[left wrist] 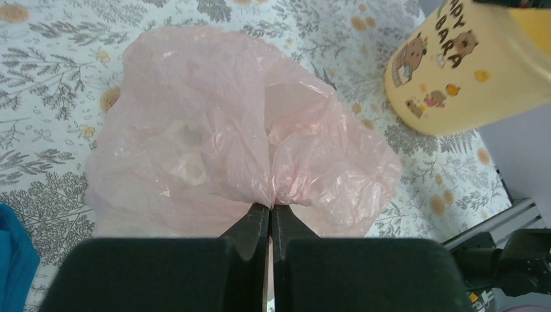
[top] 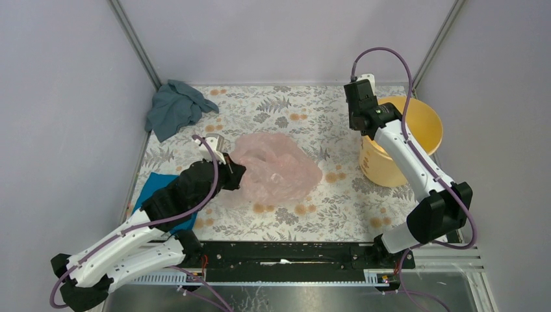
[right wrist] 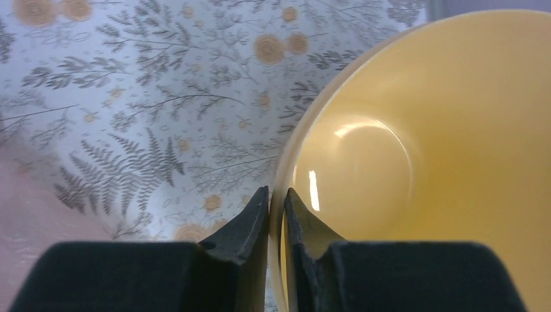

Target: Put the trash bags into the trash bin

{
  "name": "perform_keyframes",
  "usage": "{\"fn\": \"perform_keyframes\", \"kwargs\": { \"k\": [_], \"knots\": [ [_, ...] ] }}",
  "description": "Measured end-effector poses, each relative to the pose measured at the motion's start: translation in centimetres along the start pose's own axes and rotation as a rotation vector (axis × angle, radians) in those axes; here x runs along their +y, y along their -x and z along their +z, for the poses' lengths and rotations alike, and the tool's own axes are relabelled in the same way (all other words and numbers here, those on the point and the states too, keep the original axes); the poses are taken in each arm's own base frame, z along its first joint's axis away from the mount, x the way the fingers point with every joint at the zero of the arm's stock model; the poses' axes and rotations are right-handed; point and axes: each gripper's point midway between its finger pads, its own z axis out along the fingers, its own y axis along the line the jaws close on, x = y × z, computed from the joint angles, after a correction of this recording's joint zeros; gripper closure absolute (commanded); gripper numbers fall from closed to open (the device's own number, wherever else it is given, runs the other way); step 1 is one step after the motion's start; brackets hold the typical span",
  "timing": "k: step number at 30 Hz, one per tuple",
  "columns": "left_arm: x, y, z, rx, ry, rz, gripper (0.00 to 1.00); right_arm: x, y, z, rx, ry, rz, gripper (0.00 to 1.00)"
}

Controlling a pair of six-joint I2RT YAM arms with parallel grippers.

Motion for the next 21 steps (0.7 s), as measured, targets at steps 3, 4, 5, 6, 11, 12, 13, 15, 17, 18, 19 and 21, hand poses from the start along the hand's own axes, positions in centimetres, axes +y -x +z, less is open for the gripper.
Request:
{"fn": "perform_keyframes", "kwargs": {
  "k": [3, 4, 5, 6, 11, 12, 13, 15, 17, 18, 19, 21],
  "knots": [
    [-0.3, 1.2, -0.4, -0.024, -0.002, -0.005, 1.00, 1.5, -0.1, -0.2, 0.005, 0.088, 0.018, 0.91],
    [-0.5, 1.7, -0.6, -0.033, -0.003, -0.004, 1.00, 2.1, -0.3, -0.4, 0.010, 0.126, 0.023, 0.93],
    [-0.6, 2.0, -0.6, -0.037, -0.004, -0.003, 1.00, 2.7, -0.3, -0.7, 0.013, 0.167, 0.022, 0.96],
    [-0.9, 2.5, -0.6, -0.045, -0.007, -0.001, 1.00, 3.6, -0.3, -1.1, 0.016, 0.227, 0.030, 0.96],
    [-1.8, 3.9, -0.4, -0.057, -0.012, 0.016, 1.00, 6.8, 0.7, -3.2, -0.014, 0.438, 0.076, 0.99],
    [-2.0, 4.2, -0.3, -0.058, -0.013, 0.020, 1.00, 7.3, 0.8, -3.7, -0.018, 0.475, 0.082, 0.99],
    [-2.2, 4.5, -0.2, -0.059, -0.014, 0.024, 1.00, 7.8, 0.8, -4.2, -0.020, 0.510, 0.083, 0.99],
    [-2.6, 5.0, -0.2, -0.064, -0.018, 0.032, 1.00, 8.6, 0.6, -4.8, -0.025, 0.560, 0.083, 0.99],
    [-3.1, 5.9, -0.5, -0.077, -0.031, 0.038, 1.00, 9.1, 0.3, -5.1, -0.024, 0.593, 0.080, 0.99],
    [-3.4, 6.5, -0.8, -0.084, -0.042, 0.041, 1.00, 9.4, 0.2, -5.1, -0.020, 0.606, 0.078, 0.99],
    [-3.9, 7.1, -1.1, -0.092, -0.056, 0.045, 1.00, 9.6, 0.0, -5.2, -0.017, 0.620, 0.077, 1.00],
    [-4.7, 8.4, -1.7, -0.111, -0.084, 0.054, 1.00, 10.1, -0.3, -5.4, -0.007, 0.649, 0.076, 1.00]
  ]
}}
